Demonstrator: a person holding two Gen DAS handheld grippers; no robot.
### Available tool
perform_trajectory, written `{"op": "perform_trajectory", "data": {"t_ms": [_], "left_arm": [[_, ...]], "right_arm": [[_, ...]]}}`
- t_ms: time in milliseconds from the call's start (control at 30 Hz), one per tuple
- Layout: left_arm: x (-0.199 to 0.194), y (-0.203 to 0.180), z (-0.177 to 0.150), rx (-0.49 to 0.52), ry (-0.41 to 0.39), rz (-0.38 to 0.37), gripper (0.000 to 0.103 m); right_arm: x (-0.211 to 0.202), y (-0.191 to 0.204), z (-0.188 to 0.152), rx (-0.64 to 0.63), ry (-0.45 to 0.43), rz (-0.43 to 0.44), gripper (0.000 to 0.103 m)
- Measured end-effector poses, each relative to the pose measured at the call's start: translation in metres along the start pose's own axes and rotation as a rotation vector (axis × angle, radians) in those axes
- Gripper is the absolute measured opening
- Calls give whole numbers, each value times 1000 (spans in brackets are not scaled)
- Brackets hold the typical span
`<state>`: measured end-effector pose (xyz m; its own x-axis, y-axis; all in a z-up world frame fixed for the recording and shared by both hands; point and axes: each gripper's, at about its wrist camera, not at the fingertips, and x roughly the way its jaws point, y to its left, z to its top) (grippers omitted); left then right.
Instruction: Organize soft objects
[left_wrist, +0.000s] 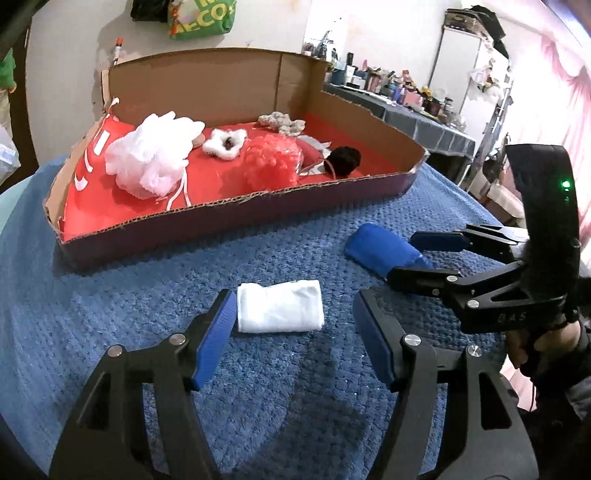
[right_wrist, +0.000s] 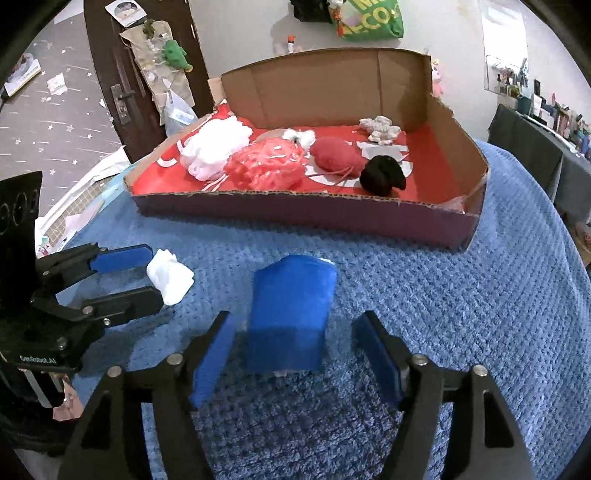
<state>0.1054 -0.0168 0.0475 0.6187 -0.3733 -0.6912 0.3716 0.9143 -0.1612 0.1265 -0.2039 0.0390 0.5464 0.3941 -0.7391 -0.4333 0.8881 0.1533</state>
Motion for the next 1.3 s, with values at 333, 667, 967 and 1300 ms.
{"op": "perform_trajectory", "data": {"t_ms": [333, 667, 967, 1300], "left_arm": [[13, 6, -3, -33, 10, 39, 58], [15, 0, -3, -10, 10, 42, 44], [11, -7, -5, 16, -15, 36, 31], [5, -10, -3, 16, -25, 22, 30]], "right_arm": [[13, 10, 4, -10, 1, -134, 74], [17, 17, 5, -33, -14, -168, 58], [9, 29, -3, -56, -47, -150, 33], [-1, 28, -6, -30, -67, -122, 29]]}}
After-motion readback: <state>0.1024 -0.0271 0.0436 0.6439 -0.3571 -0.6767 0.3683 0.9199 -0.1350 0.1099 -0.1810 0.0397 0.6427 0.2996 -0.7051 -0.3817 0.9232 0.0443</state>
